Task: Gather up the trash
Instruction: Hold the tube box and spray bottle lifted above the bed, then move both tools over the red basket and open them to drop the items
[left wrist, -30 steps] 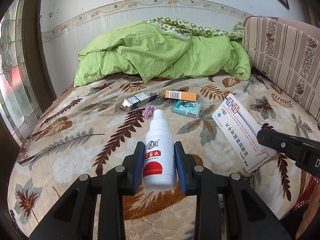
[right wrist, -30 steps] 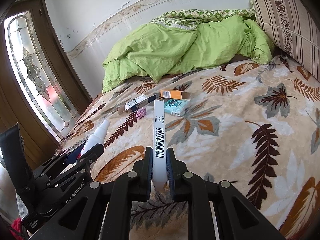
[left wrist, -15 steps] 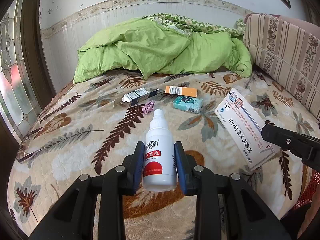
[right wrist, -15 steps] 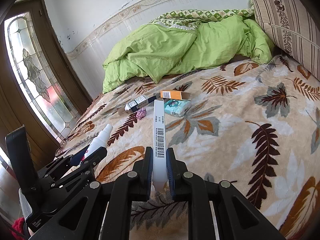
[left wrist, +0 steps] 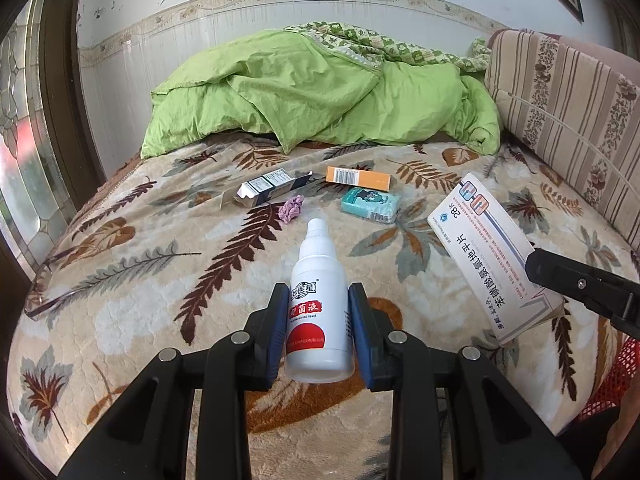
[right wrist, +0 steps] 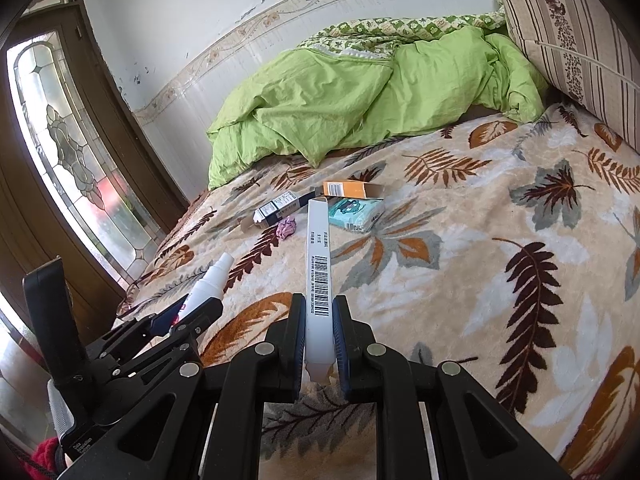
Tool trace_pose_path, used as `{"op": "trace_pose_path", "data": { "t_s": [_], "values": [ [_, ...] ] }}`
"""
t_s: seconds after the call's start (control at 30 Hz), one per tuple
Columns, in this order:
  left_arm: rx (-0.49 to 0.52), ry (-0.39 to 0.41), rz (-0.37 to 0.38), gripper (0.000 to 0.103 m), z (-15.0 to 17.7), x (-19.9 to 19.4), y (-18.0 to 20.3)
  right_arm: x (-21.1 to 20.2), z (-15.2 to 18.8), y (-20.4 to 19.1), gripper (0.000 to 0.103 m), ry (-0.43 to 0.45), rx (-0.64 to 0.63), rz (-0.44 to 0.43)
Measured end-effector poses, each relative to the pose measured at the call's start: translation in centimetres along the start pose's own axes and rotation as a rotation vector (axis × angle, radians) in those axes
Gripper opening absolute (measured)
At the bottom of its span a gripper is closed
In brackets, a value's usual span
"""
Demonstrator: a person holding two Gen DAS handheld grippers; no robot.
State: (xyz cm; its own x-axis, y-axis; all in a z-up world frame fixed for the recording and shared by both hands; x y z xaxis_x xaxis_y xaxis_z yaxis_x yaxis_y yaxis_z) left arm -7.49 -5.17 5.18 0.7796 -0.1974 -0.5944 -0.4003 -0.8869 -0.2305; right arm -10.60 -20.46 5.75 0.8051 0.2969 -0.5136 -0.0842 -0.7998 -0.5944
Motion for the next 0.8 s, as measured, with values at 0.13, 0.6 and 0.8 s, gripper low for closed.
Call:
{"op": "trace_pose_path", "data": {
  "t_s": [0.13,0.6,0.8],
  "values": [
    [-0.012,0.004,0.053,0.029,0.1,-0.3,0.5,-1.0,0.1,0.5,0.014,-0.004,0.048,-0.022],
    [0.103,0.076,0.311,0.029,-3.9,-5.7,9.9,-10.3,0.0,5.7,0.014,0.058,0.185,0.008],
    [0.204,0.116,0.483,0.029,-6.1,-9.1,17.6,-18.0,-0.4,10.4,0.014,0.165,0.257,0.095]
  ]
}}
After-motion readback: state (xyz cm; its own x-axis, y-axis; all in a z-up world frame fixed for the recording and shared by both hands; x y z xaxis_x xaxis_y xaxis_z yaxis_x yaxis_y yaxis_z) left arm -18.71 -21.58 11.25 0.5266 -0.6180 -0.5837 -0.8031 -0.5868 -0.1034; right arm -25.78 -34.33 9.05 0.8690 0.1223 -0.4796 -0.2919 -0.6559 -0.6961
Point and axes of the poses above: each gripper's, at about its wrist camera, not at the fingertips, and x roughly the way its jaws point, y to its right, z to its underside, the point moved 5 cm from there along x, roughly the way its jaws point, and after that the axes turned 14 degrees about x, right-handed, at the moved point
